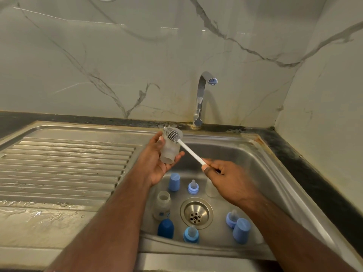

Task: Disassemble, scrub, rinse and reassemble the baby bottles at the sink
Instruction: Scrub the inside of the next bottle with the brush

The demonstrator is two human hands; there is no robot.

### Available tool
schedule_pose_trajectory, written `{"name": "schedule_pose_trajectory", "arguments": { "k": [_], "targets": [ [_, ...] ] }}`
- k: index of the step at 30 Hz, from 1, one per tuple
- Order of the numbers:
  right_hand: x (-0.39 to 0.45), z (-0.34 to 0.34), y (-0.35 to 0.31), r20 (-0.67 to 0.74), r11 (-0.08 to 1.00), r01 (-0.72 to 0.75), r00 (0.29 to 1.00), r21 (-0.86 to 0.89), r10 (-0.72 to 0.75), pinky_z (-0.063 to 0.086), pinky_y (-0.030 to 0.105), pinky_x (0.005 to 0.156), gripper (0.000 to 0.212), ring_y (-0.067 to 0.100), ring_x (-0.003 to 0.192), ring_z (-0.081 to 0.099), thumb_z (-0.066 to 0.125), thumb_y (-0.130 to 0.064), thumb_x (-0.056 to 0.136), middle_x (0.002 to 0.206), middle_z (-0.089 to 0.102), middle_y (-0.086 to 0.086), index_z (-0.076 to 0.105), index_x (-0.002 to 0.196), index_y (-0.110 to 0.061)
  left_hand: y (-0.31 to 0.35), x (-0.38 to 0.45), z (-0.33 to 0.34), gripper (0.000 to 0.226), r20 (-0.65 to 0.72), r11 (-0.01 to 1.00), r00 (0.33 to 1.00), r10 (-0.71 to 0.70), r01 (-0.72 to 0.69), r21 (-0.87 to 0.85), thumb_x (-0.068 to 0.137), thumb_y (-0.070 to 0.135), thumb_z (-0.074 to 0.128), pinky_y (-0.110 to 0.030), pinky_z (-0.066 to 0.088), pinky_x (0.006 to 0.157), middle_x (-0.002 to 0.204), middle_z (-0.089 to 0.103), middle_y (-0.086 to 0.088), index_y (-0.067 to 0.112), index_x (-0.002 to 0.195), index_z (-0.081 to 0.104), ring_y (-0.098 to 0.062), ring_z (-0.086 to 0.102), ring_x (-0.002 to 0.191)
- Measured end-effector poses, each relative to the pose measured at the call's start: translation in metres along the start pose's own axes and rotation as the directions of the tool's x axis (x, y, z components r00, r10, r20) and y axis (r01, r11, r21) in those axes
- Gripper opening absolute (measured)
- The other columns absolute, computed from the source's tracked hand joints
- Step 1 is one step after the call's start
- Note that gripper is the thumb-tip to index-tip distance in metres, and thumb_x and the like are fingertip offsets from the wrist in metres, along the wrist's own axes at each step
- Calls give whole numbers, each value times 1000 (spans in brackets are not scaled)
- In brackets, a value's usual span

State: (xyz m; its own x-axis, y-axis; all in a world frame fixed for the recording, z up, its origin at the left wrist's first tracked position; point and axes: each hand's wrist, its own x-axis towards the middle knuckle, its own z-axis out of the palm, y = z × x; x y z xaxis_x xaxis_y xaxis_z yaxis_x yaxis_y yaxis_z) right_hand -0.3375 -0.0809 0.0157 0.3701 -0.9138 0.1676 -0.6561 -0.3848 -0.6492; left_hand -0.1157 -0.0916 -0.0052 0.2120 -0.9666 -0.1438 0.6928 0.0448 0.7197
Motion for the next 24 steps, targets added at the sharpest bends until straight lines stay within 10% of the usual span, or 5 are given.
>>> {"name": "schedule_pose_trajectory", "arguments": {
  "k": [4, 9, 24],
  "targets": [
    [3, -3, 1, -43, 1000, -26, 999, 9, 26, 39, 4, 53, 38, 5, 64, 52, 43, -40, 105, 75, 56, -11, 52, 142, -35, 1, -1, 1, 31, -35, 999, 999, -7, 6, -50, 106, 25, 51, -54, 60, 85, 131, 61, -19, 23, 135, 61, -42, 64, 115],
    [0, 1, -1, -9, 1000, -8, 1000, 17, 8, 39, 7, 51, 33, 4, 58, 50, 46, -39, 105, 67, 56, -9, 59, 135, -37, 4, 2, -1, 40, -93, 997, 995, -41, 47, 64, 101, 37, 57, -34, 56, 67, 125, 68, -22, 15, 134, 61, -30, 68, 98],
    [-2, 1, 0, 73, 995, -26, 997, 99, 19, 42, 18, 51, 29, 0, 52, 51, 50, -39, 103, 61, 57, -10, 61, 130, -39, 6, 5, -3, 30, -77, 993, 995, 66, -73, -89, 107, 30, 48, -43, 62, 72, 123, 68, -23, 16, 131, 61, -37, 75, 91]
  ]
}}
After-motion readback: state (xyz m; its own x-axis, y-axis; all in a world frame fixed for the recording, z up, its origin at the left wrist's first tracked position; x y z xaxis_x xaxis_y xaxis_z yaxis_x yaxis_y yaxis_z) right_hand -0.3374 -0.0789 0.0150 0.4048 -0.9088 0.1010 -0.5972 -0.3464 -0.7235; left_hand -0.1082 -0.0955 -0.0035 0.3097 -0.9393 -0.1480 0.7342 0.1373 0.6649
